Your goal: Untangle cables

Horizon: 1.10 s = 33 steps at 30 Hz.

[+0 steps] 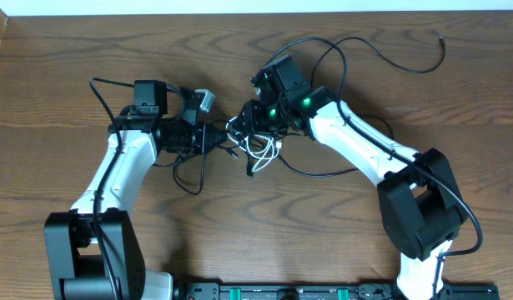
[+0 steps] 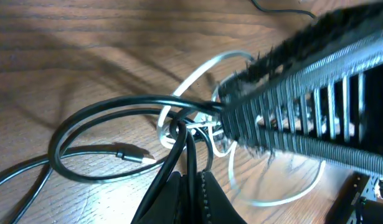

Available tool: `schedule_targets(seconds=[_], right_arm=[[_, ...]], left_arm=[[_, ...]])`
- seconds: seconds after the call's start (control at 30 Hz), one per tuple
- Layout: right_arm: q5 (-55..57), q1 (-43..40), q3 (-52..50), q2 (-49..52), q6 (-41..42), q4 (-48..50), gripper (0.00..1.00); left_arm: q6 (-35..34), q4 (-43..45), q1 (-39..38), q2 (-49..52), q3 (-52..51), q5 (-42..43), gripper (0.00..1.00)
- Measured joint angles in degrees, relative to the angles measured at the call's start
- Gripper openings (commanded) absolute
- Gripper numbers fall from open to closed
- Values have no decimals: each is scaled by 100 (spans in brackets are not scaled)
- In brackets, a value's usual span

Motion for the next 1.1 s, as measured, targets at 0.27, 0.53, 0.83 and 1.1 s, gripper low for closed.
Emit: schedule_targets(seconds=[0.27, 0.53, 0.83, 1.1], right_arm=[[494, 151, 0, 0, -116, -37, 24], [1250, 208, 0, 0, -721, -157, 33], [-149, -52, -2, 0, -1259, 839, 50], [-125, -251, 2, 0, -1961, -352, 58]], left_arm=[[0, 7, 0, 0, 0, -61, 7], [-24, 85, 0, 0, 0, -63, 7], [-66, 107, 0, 0, 0, -127, 7], [-2277, 398, -7, 37, -4, -1930, 17]])
